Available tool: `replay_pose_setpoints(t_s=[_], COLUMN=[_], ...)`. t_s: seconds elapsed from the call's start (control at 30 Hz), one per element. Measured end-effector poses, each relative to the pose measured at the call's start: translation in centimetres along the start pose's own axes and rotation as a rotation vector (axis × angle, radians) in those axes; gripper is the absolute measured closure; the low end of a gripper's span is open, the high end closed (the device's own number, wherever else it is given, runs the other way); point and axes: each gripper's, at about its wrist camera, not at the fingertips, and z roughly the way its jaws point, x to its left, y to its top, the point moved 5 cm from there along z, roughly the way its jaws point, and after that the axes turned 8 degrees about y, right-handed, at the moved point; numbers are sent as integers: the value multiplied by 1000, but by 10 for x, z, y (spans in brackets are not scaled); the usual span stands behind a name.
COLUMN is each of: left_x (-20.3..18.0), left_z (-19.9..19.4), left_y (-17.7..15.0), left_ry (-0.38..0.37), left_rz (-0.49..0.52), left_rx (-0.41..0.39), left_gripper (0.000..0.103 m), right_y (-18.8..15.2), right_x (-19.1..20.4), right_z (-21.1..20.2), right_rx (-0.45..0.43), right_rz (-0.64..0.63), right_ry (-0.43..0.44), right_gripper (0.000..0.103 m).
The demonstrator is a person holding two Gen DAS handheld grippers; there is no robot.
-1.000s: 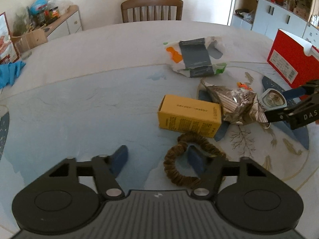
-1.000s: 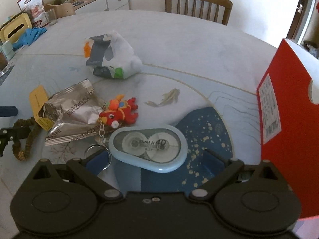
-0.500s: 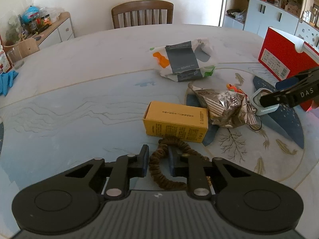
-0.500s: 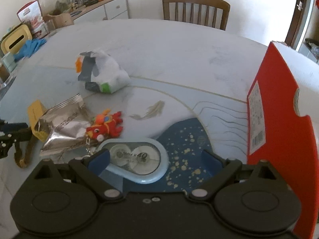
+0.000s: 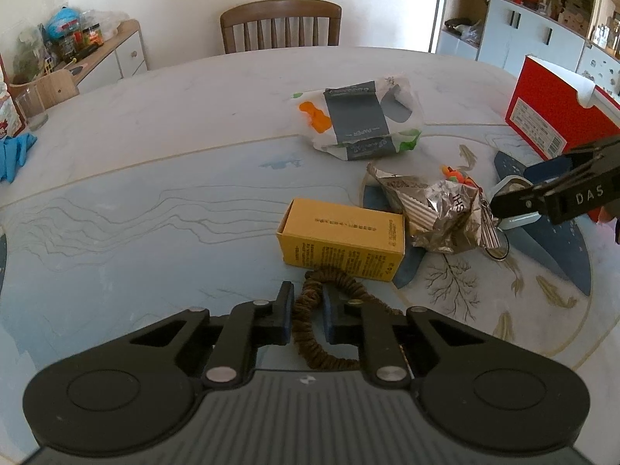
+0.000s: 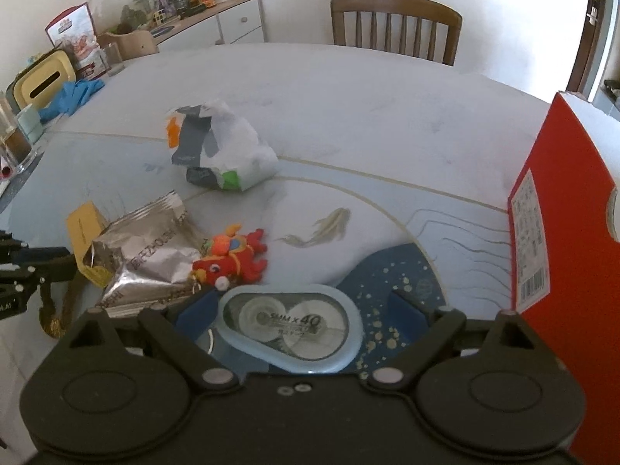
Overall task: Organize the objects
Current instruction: 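Grasp the brown bead bracelet with left gripper while right grasps light blue tape dispenser, then carry the bead bracelet and tape dispenser toward the red box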
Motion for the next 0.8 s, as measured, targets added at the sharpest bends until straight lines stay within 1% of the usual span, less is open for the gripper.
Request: replay_pose_setpoints(t_s=[0.17, 0.2, 0.3, 0.47, 0.5, 0.53, 0.6, 0.63, 0.7, 0.77, 0.8], left_x=[0, 0, -1, -3, -3, -4, -5, -5, -6, -5, -5], left_z=[1, 1, 1, 1, 1, 0, -1, -1, -2, -3, -3], left_y=[0, 0, 1, 1, 1, 1, 0, 0, -1, -2, -2], left_ry=[1, 2, 3, 5, 5, 5, 4, 5, 3, 4, 4], left_rz=[-5, -7, -11, -15, -15, -17, -21, -19, -23, -29, -32], left_rx=[2, 2, 2, 6, 7, 9, 11, 11, 15, 17, 18], left_gripper=[91, 91, 93, 93, 93, 94, 94, 94, 94, 94, 94], right_y=[-1, -2, -4, -11, -13, -14, -14, -16, -20, -22, -22], right_x=[-1, -1, -1, -4, -6, -9, -21, -24, -24, -23, -20], right_z=[2, 1, -3, -7, -10, -15, -23, -24, -28, -31, -32], right_rx=[-18, -25, -50, -67, -76, -97, -94, -84, -68, -36, -22], right_rz=[44, 49, 72, 98, 108, 125, 202, 211, 173, 130, 102], right_ry=[11, 10, 15, -11, -18, -19, 1, 2, 3, 10, 19], right_gripper=[11, 12, 22, 23, 26, 44, 58, 59, 59, 57, 49])
